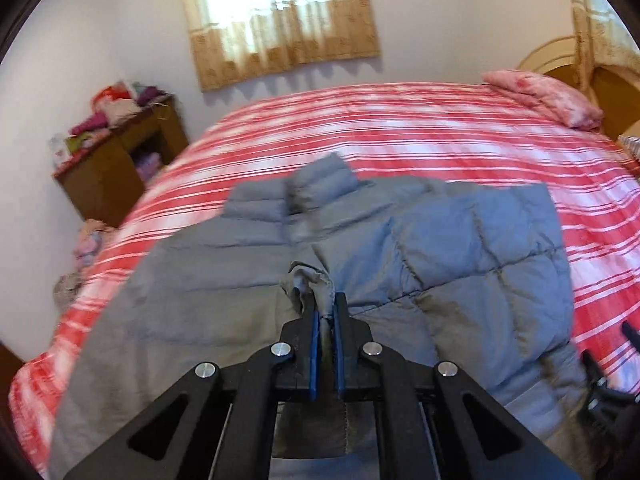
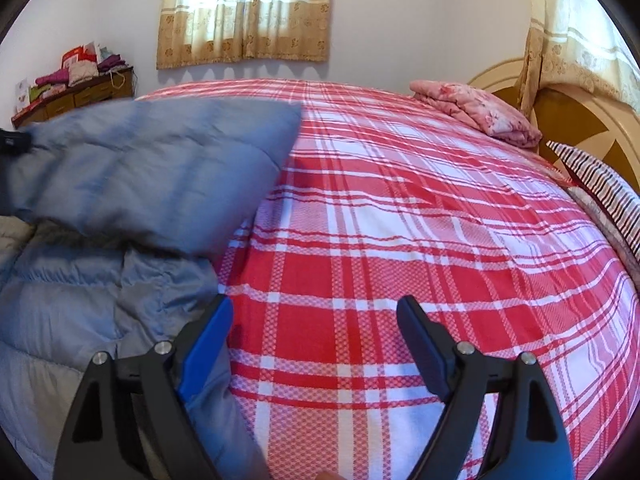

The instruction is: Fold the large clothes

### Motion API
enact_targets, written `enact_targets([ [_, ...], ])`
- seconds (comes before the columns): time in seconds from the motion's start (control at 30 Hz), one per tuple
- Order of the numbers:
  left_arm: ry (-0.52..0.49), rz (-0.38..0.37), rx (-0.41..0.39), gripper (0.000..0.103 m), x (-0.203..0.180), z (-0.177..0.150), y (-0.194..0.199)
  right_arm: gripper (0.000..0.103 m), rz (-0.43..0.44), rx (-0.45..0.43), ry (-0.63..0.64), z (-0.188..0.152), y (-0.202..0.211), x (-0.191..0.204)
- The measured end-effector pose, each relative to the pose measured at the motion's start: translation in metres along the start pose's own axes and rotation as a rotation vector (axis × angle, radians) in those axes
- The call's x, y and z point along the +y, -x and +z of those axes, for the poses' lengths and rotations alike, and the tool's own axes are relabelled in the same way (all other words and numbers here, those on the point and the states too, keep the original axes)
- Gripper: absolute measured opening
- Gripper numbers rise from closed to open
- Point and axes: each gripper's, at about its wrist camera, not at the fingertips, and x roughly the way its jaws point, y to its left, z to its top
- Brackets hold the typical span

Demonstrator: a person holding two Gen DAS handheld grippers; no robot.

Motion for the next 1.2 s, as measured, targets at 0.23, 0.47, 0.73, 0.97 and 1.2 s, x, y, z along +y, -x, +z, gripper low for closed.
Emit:
enact_targets([
  [0.23, 0.024, 0.091, 0.067, 0.006, 0.036, -0.048, -0.011, 0.086, -0.003, 0.013, 0.016, -0.002, -0.003, 0.002],
  [0.47, 0.031, 0.118, 0.105, 0.008, 0.041, -0.071, -0.022, 0.086, 0.025, 0.068, 0.037, -0.001, -0.011, 0.005],
  [0.73, 0.115, 0.219, -0.11, 0.095, 0.064, -0.055, 0.028, 0.061, 0.17, 0.079, 0.038, 0.027, 0.015, -0.024],
  [0.97, 0.114, 0.215, -0.124, 0.102, 0.049, -0.041, 0.014, 0.039, 0.234, 0.038, 0.004, 0.095, -0.013, -0.019],
  [1.2, 0.057, 0.282, -0.014, 0.102, 0.026, -0.024, -0.064, 0.039, 0.274, 0.034, -0.054, 0.121, -0.066, 0.034],
])
